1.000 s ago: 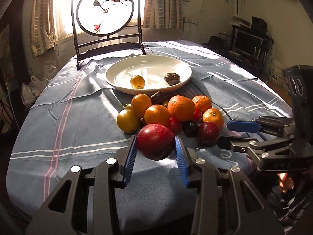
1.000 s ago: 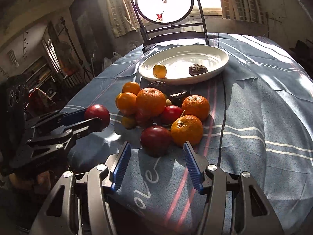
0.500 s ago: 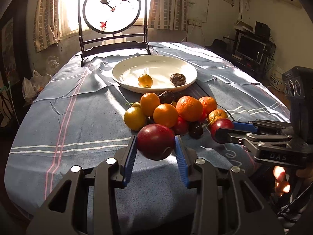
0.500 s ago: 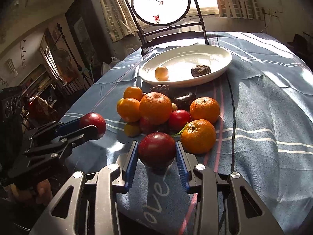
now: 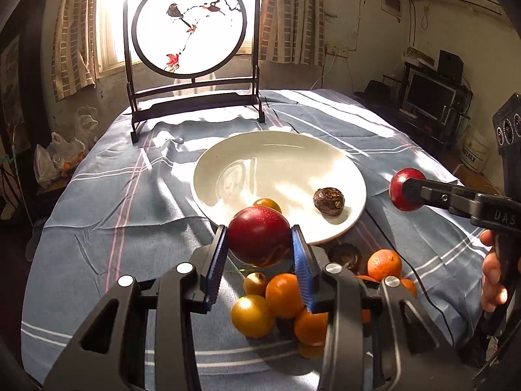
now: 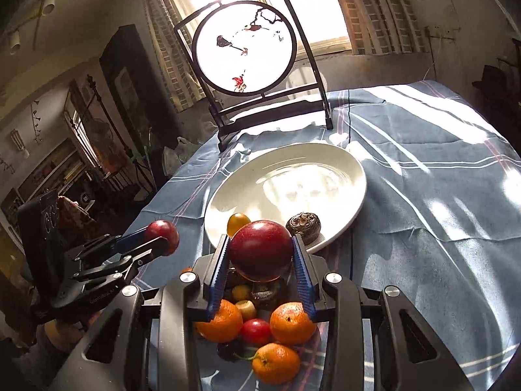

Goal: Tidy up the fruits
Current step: 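Lower both plums into the white plate and open both grippers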

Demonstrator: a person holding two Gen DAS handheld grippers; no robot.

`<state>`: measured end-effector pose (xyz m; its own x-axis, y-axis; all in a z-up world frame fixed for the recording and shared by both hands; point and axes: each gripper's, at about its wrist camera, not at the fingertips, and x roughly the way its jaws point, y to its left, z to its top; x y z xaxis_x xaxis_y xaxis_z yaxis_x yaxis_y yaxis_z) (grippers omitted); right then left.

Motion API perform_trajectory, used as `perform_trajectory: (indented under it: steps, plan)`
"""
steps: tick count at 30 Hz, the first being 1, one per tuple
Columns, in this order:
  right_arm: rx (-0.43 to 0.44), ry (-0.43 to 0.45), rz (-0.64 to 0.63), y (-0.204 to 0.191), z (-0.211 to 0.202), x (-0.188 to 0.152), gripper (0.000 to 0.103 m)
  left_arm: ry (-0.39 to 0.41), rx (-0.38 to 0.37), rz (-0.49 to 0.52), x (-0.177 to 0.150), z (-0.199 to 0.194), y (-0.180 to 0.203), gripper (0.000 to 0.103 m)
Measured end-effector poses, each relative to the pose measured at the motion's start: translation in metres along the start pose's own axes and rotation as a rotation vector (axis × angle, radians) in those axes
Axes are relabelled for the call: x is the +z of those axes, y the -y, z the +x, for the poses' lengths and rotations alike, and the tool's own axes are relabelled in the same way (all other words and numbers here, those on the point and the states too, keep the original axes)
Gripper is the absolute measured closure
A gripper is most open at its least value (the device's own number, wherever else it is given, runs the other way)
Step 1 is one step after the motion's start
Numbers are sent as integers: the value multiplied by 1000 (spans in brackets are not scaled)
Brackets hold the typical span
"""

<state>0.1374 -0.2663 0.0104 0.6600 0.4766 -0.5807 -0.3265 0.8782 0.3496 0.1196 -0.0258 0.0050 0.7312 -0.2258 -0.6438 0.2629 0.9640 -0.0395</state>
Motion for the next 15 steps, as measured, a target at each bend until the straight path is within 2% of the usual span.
perform_trajectory:
  steps: [2,5,9,10,11,12,15]
  plan:
    - [-11,-30,4,1,23,6,65,-34,-11,-19,9,22,-5,65]
    - [-19,-62,8,1,52,15,65,-60,11,-14,18,45,-7,65]
    - [-20,-57,6,0,75,30,63,-65,32,-4,32,63,-7,63]
    - [-27,-46,9,0,76,33,62,-57,45,-7,35,64,-8,61]
    - [-37,-31,15,0,73,34,58,-46,63,-16,37,63,-10,52]
    - [-34,-23,15,-1,68,35,57,-31,69,-31,39,58,-13,48]
    - [-40,-7,-24,-9,45,26,57,11,61,-43,35,34,-16,43]
